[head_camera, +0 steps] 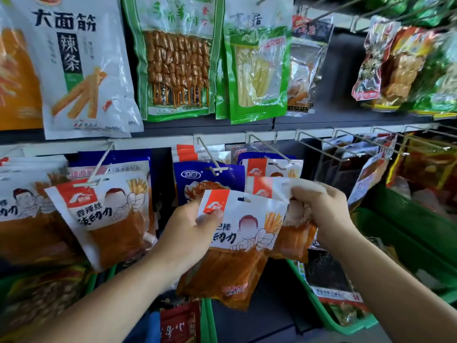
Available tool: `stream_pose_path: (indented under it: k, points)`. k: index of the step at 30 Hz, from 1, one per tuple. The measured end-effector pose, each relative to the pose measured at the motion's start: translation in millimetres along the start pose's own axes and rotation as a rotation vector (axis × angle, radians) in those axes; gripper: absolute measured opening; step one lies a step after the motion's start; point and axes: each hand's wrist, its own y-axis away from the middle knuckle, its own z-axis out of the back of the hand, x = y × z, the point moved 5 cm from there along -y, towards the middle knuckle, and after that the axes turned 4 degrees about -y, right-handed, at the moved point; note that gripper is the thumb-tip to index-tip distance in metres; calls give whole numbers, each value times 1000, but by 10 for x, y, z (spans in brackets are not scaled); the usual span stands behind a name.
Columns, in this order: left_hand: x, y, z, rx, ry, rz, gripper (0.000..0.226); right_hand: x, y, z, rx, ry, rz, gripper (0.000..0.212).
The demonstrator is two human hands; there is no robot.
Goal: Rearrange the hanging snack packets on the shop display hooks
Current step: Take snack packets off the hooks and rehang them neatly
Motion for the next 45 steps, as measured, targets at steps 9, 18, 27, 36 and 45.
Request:
stream_pose_path:
  k: [9, 18, 27, 36, 45]
  points:
    - [124, 319, 205, -162, 15, 43, 9, -288, 822, -554, 223, -272, -277, 38]
    - [287, 563, 864, -316, 15, 33, 28, -94, 1412, -1482, 384, -234, -124, 37]
    - [950, 831, 1953, -382, 20, 165, 19, -413, 1604, -2479, 462, -139, -165, 23]
    - [1277, 1087, 3011, -599, 131, 215, 21, -382, 1808, -3725, 585, -48, -82, 16]
    - [1411, 1240, 3526, -673, 34, 252, 17, -389, 1941, -4496, 748, -37, 11, 12]
